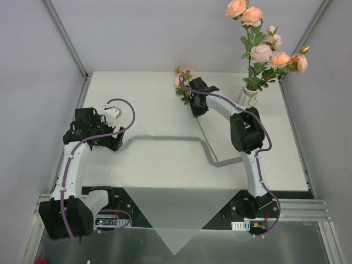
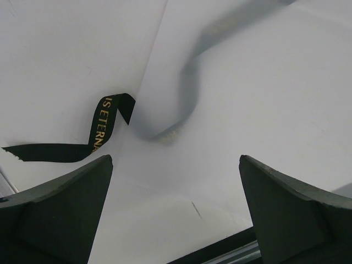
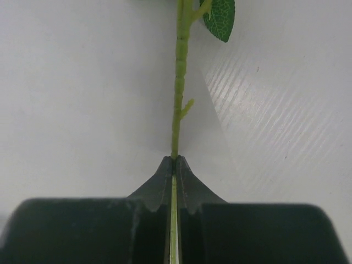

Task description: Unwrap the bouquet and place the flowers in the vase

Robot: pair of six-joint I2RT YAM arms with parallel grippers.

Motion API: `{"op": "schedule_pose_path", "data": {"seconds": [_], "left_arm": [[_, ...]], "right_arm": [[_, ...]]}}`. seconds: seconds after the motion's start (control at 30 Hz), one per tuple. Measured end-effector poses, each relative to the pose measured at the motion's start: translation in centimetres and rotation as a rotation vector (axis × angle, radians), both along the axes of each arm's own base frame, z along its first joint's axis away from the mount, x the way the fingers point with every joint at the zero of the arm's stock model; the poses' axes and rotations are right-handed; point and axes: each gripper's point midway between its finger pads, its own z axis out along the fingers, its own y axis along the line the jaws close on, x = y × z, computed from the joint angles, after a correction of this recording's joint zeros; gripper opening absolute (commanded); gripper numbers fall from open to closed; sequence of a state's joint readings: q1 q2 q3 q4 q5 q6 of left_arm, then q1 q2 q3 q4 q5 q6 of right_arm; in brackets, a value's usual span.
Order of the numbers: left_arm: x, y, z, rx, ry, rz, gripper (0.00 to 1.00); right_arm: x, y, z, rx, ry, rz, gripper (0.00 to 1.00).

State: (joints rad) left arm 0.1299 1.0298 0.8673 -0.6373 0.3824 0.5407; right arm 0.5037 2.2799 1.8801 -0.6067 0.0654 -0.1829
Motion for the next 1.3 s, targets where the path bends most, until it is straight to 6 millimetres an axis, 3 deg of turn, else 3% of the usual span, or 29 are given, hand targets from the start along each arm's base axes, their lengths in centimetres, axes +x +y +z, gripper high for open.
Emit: {"op": "schedule_pose_path", "data": {"seconds": [0.1, 0.2, 0.3, 0.4, 0.47, 0.57, 0.63, 0.8, 0.87, 0.93, 1.03, 1.17, 1.2, 1.23, 1.3], "left_arm": [[0.0, 0.0, 0.1, 0.001, -0.003, 0.0, 0.99], [0.0, 0.0, 0.1, 0.002, -0.003, 0.001, 0.99], [0.0, 0.0, 0.1, 0.002, -0.003, 0.001, 0.99], [0.0, 0.0, 0.1, 0.002, -0.003, 0.001, 0.99], [0.0, 0.0, 0.1, 0.001, -0.003, 0.001, 0.99], [0.0, 0.0, 0.1, 0.002, -0.003, 0.001, 0.99], [0.0, 0.0, 0.1, 0.002, -0.003, 0.001, 0.99], [0.0, 0.0, 0.1, 0.001, -0.003, 0.001, 0.99], [0.0, 0.0, 0.1, 0.001, -0.003, 0.001, 0.99], [0.0, 0.0, 0.1, 0.002, -0.005, 0.001, 0.99], [0.0, 0.0, 0.3, 0.003, -0.013, 0.001, 0.99], [-0.1, 0.0, 0.4, 0.003, -0.02, 0.0, 0.99], [-0.1, 0.0, 0.5, 0.003, -0.02, 0.0, 0.99], [-0.1, 0.0, 0.5, 0.003, -0.02, 0.0, 0.99], [-0.1, 0.0, 0.5, 0.002, -0.021, 0.0, 0.99]], "right_arm": [[0.2, 0.4, 1.2, 0.037, -0.018, -0.001, 0.01], [0.6, 0.9, 4.8, 0.109, -0.081, 0.007, 0.01], [1.3, 1.5, 11.9, 0.227, -0.221, 0.025, 0.01], [1.6, 1.5, 21.9, 0.374, -0.438, 0.052, 0.01], [1.0, 0.7, 28.8, 0.465, -0.591, 0.068, 0.01], [-1.2, -1.0, 37.1, 0.579, -0.788, 0.085, 0.01], [-2.8, -2.3, 40.5, 0.629, -0.897, 0.09, 0.01], [-6.2, -3.7, 44.0, 0.704, -1.003, 0.1, 0.01], [-6.5, -3.5, 44.1, 0.727, -0.994, 0.103, 0.01], [-6.7, -3.0, 42.4, 0.737, -0.95, 0.102, 0.01], [-7.9, -2.0, 35.7, 0.709, -0.796, 0.094, 0.01], [-10.5, -0.3, 25.1, 0.63, -0.547, 0.092, 0.01], [-11.4, -0.1, 22.5, 0.6, -0.478, 0.091, 0.2], [-12.2, -0.1, 20.5, 0.57, -0.425, 0.089, 0.33], [-12.6, -0.3, 17.7, 0.498, -0.352, 0.067, 0.44]]}}
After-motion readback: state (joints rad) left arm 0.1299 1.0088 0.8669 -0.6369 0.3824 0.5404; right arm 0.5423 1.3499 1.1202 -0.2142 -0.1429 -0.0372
